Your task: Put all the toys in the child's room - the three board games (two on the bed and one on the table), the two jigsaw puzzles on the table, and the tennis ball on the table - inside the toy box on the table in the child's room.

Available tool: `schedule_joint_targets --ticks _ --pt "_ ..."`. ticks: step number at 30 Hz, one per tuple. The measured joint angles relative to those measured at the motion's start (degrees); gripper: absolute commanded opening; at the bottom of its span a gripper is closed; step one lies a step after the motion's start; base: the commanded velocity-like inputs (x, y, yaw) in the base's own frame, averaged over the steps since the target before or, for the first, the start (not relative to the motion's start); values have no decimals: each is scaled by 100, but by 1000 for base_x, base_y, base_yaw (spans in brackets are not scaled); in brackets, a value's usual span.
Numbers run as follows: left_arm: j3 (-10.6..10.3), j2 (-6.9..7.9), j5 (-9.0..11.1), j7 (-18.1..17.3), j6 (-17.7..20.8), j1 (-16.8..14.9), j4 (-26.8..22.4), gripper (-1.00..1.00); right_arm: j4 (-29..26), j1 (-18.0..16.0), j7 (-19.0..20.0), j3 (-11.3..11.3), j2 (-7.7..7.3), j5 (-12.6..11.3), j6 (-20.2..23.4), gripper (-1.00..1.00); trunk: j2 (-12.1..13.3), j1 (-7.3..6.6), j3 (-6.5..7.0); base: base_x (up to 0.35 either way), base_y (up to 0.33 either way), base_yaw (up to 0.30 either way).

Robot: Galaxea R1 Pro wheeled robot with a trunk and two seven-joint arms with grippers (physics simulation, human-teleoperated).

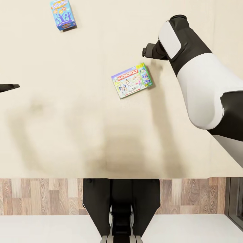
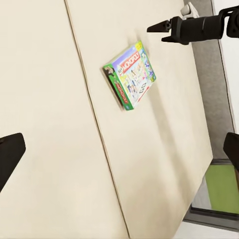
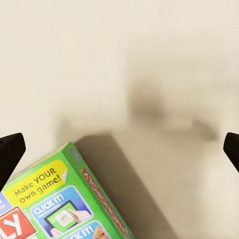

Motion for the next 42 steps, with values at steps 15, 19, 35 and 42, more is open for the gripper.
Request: schedule_joint_targets --ticks 15,19,35,42 --pt "-4 -4 -6 0 0 3 -21 100 8 0 -4 0 0 0 8 100 0 0 -59 0 0 0" --pt "-4 -8 -7 0 0 5 -23 100 10 0 -8 -2 0 0 4 100 0 0 -61 0 0 0" --pt "-4 -1 1 0 0 3 -32 100 17 0 -9 -5 0 0 2 100 0 0 -62 0 0 0" --pt "2 0 1 0 0 1 -33 100 18 0 -9 -6 0 0 0 100 0 0 -62 0 22 0"
